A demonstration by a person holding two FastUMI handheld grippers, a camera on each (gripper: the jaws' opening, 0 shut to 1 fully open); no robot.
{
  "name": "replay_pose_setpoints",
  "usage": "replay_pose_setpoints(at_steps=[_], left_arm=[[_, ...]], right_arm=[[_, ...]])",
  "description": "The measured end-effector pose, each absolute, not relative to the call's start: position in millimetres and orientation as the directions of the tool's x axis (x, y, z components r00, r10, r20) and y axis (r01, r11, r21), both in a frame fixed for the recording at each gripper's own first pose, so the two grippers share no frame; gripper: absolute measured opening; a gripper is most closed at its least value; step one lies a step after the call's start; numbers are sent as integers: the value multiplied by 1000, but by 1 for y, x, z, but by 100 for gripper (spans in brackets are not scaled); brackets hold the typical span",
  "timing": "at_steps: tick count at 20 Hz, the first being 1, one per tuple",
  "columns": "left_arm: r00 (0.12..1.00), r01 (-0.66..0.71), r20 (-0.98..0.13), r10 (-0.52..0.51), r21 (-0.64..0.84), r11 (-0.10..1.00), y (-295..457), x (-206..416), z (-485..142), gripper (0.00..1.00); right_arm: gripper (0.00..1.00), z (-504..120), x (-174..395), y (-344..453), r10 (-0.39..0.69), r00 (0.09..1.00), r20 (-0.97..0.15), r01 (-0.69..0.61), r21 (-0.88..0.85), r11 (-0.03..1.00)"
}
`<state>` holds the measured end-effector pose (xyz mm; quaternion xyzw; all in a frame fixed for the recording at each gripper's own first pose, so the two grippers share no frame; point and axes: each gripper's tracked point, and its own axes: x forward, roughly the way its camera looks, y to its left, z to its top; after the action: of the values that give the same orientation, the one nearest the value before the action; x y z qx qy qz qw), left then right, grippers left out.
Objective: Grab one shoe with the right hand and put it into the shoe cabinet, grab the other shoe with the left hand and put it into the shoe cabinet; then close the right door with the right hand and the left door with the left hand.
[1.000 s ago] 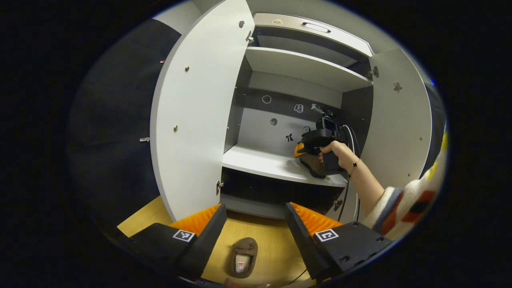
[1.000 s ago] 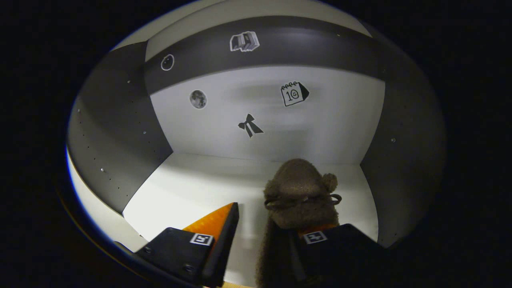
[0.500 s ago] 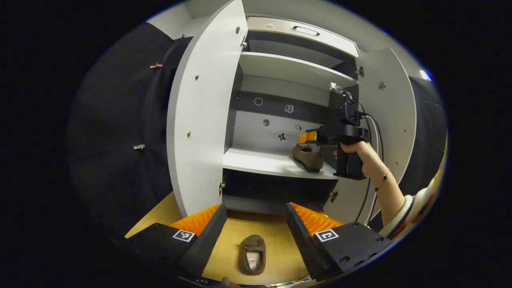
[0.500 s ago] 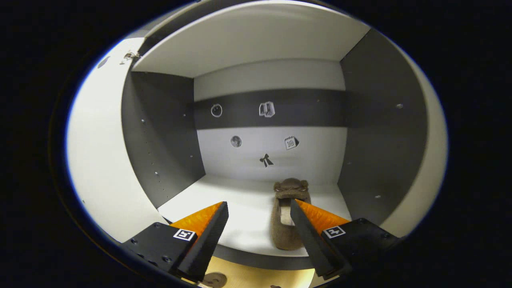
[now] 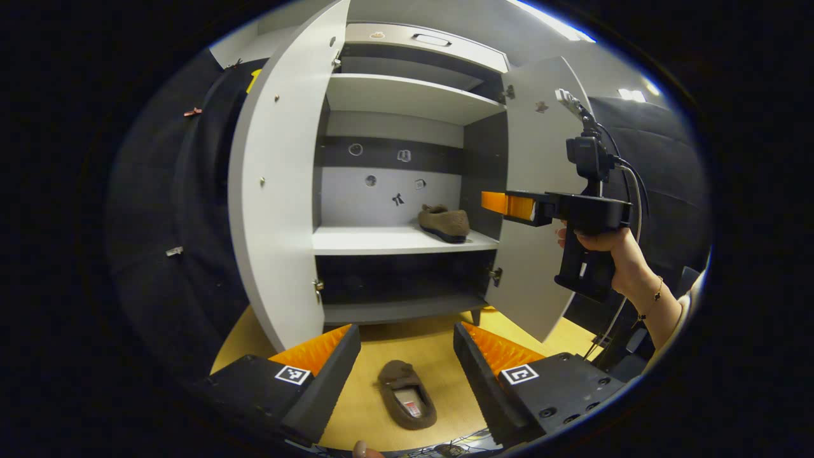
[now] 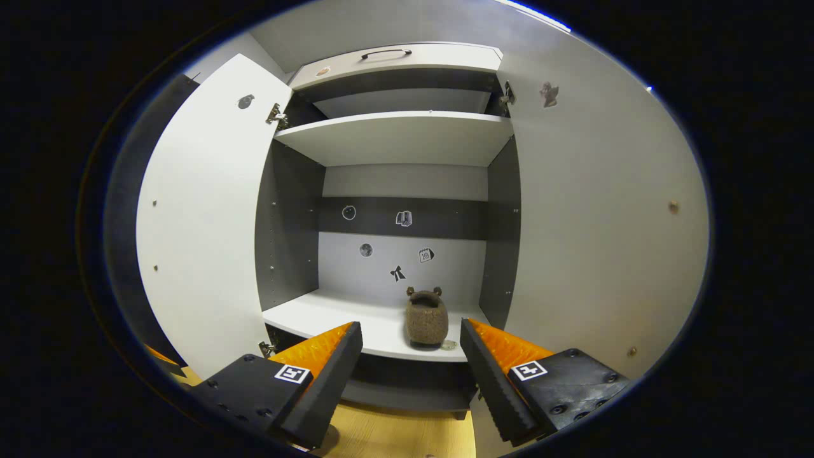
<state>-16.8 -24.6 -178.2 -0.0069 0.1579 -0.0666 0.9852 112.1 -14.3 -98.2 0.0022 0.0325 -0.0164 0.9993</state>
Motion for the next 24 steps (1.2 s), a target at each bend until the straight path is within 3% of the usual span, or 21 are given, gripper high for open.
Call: replay_pose_setpoints(at_steps=[9,11,18,21,22,23,24], left_arm=[[873,130,-467,-142,-59,990,-17,-2,-329,92],[868,111,-484,-112,-30,993,-10,6,-360,81],[837,80,-540,-90,-42,996,-5,34,-436,72],[832,34,-551,-58,-54,998,6,46,-455,53],[825,26,-563,-51,-53,998,10,48,-461,55],[822,24,-567,-53,-60,998,9,50,-466,46],[820,22,-569,-59,-72,997,8,53,-469,45]], right_arm=[[98,-139,51,-3,-71,997,-22,69,-59,996],[98,-150,48,-4,-74,997,-19,73,-55,996],[98,-181,54,-19,-112,993,-37,107,-104,989],[98,-187,57,-25,-115,992,-53,109,-105,988],[98,-188,58,-27,-120,991,-56,113,-109,988],[98,-192,60,-30,-122,990,-63,115,-112,987],[98,-196,62,-33,-124,989,-75,115,-112,987]])
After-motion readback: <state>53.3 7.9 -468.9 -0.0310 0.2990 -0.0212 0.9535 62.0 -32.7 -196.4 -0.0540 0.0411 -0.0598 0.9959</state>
